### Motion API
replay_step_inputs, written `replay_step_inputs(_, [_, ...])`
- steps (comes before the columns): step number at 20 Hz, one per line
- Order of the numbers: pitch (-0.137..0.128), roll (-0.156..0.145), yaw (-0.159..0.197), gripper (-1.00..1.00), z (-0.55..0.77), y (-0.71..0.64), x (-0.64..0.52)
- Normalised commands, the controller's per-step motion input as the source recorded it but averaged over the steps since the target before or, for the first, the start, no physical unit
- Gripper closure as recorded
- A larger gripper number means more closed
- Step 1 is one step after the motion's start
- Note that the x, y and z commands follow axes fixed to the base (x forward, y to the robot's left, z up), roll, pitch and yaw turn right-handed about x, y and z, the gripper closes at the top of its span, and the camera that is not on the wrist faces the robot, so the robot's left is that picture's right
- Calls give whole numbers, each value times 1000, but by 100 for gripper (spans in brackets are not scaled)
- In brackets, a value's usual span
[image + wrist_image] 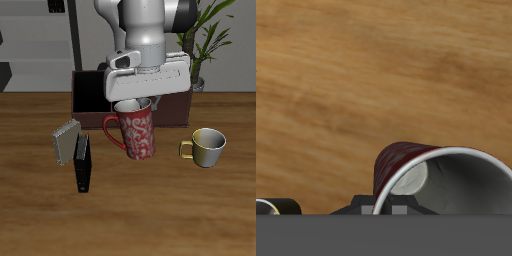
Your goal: Place the red mug into the back desk caddy's left compartment
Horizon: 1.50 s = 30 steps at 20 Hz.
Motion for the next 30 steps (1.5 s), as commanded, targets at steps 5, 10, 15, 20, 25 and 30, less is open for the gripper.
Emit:
replay_step_inputs(5, [-18,-3,-38,100,320,-154,-346])
replay_step_inputs(10, [-24,7,23,100,340,-102,-309])
replay_step_inputs(15, [-21,-22,-43,100,475,-220,-473])
replay_step_inputs(20, [22,-27,-23,100,309,-279,-390])
replay_step_inputs(25, [14,-41,-6,100,79,-277,-227])
replay_step_inputs(30, [67,-63,-59,100,-3,-331,-235])
